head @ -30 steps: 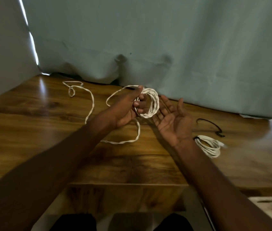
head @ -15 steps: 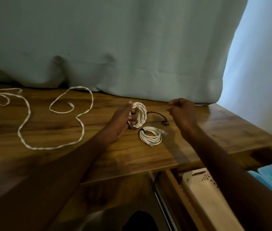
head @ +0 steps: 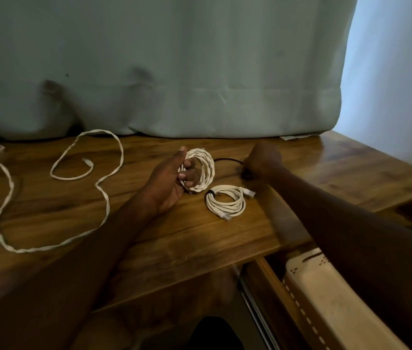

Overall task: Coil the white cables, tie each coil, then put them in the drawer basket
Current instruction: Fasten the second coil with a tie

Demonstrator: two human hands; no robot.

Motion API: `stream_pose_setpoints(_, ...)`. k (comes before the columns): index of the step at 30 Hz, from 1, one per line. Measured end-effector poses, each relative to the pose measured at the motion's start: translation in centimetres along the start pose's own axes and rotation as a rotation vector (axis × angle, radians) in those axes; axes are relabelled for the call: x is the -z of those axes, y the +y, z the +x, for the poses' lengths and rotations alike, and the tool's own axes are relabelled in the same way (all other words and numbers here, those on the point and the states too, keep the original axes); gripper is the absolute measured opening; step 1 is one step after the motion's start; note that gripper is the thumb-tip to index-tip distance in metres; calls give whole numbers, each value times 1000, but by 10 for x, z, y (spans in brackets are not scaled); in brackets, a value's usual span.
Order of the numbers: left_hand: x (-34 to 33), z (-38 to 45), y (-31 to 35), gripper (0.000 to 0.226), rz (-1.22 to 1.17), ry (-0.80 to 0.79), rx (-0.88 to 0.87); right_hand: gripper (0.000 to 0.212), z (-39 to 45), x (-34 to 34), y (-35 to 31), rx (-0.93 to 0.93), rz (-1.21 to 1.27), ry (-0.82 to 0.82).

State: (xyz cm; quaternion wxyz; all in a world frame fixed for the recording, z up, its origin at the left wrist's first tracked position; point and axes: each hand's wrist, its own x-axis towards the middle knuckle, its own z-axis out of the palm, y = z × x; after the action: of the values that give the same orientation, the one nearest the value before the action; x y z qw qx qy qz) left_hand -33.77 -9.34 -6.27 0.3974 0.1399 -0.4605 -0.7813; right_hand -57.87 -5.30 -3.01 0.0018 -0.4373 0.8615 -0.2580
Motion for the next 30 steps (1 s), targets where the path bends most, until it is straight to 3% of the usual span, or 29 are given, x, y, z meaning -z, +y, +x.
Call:
stream_pose_setpoints(6, 4, 2, 0, 43, -3, -31, 26, 17, 5, 1, 10, -38, 162, -70)
stream_pose_setpoints(11, 2, 1, 1, 25, 18, -13, 24, 17, 7, 2, 20, -118, 359, -114)
stream_pose_setpoints(19, -3, -5, 4, 31, 1, -26, 29, 20, 6, 5, 21, -186, 524, -253)
stream_pose_setpoints(24, -4, -7, 6, 34, -5, -25, 50, 18, 5, 11, 22, -181, 551, -238)
stream_pose_setpoints(27, -2, -8, 8, 38, -9, 3, 59, 5, 2, 16, 20, -275, 749, -244)
stream_pose_setpoints(30, 3, -12, 12, 34, -17, 42, 23, 12, -8, 33, 14, -306, 949, -238)
